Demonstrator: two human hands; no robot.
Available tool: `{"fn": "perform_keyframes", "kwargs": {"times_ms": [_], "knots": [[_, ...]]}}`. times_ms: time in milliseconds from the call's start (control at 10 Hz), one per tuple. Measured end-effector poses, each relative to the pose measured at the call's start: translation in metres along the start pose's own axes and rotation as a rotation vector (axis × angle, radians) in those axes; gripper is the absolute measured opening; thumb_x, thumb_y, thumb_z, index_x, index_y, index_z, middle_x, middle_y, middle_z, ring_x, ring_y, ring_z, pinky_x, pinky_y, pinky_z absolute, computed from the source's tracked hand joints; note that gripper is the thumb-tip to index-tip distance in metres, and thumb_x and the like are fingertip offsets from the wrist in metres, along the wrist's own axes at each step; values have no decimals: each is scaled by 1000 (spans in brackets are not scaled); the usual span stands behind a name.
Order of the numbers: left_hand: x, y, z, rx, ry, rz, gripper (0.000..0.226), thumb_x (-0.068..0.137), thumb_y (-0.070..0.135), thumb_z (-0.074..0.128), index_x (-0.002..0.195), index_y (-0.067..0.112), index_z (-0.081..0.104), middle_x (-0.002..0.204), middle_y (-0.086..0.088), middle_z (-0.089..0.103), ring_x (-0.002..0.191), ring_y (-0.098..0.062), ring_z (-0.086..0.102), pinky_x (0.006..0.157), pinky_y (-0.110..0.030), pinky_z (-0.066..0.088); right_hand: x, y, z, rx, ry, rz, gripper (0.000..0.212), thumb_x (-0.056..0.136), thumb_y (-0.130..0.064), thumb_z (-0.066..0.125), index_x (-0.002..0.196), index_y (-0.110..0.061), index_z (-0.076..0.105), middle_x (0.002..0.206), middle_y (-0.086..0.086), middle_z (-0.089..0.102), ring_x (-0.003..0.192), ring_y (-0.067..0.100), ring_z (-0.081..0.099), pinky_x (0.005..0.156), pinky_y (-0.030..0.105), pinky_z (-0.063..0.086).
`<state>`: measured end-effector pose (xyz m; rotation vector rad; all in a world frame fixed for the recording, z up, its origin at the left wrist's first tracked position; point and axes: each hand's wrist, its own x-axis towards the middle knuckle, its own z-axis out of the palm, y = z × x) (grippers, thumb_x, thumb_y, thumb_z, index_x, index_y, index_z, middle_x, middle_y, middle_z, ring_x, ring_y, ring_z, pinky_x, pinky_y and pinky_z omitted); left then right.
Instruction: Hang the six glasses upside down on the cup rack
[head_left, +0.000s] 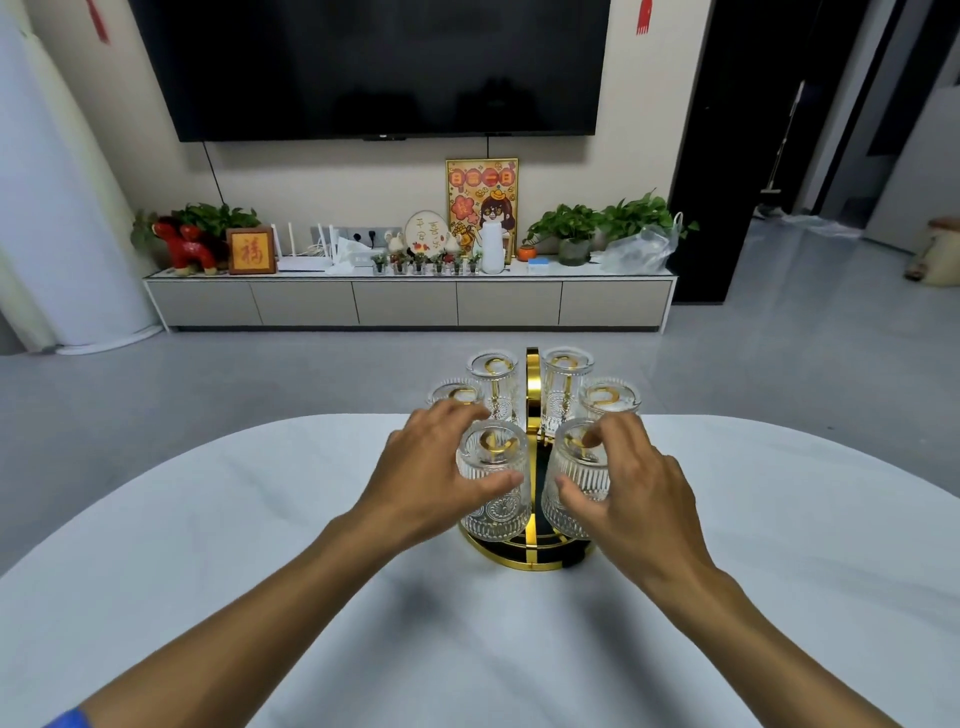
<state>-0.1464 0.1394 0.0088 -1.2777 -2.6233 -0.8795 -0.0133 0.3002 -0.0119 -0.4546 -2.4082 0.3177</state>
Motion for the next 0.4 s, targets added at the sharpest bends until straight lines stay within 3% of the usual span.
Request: {"fn": "perform_keyframes", "kwargs": {"times_ms": [100, 300, 400], "knots": [[-2, -1, 6, -54, 30, -36, 74, 72, 63, 70, 134, 28, 50, 138, 4, 56, 120, -18, 53, 98, -41, 46, 0, 0, -1, -40, -13, 1, 33, 77, -36, 74, 96, -19, 52, 95, 1, 58, 63, 21, 47, 62, 34, 38], [-6, -8, 12, -150, 74, -85, 75, 68, 62, 73, 132, 31, 50, 131, 4, 62, 105, -13, 59, 81, -26, 47, -1, 2, 1, -72, -26, -25, 34, 78, -39, 71, 98, -21, 50, 96, 0, 58, 69, 25, 59, 64, 34, 37], [-9, -4, 12, -139, 71, -89, 75, 72, 58, 73, 137, 31, 45, 139, 4, 55, 117, -16, 55, 89, -31, 47, -3, 2, -2, -78, -12, -10, 36, 80, -41, 69, 103, -20, 52, 103, 1, 59, 81, 26, 63, 67, 35, 39]]}}
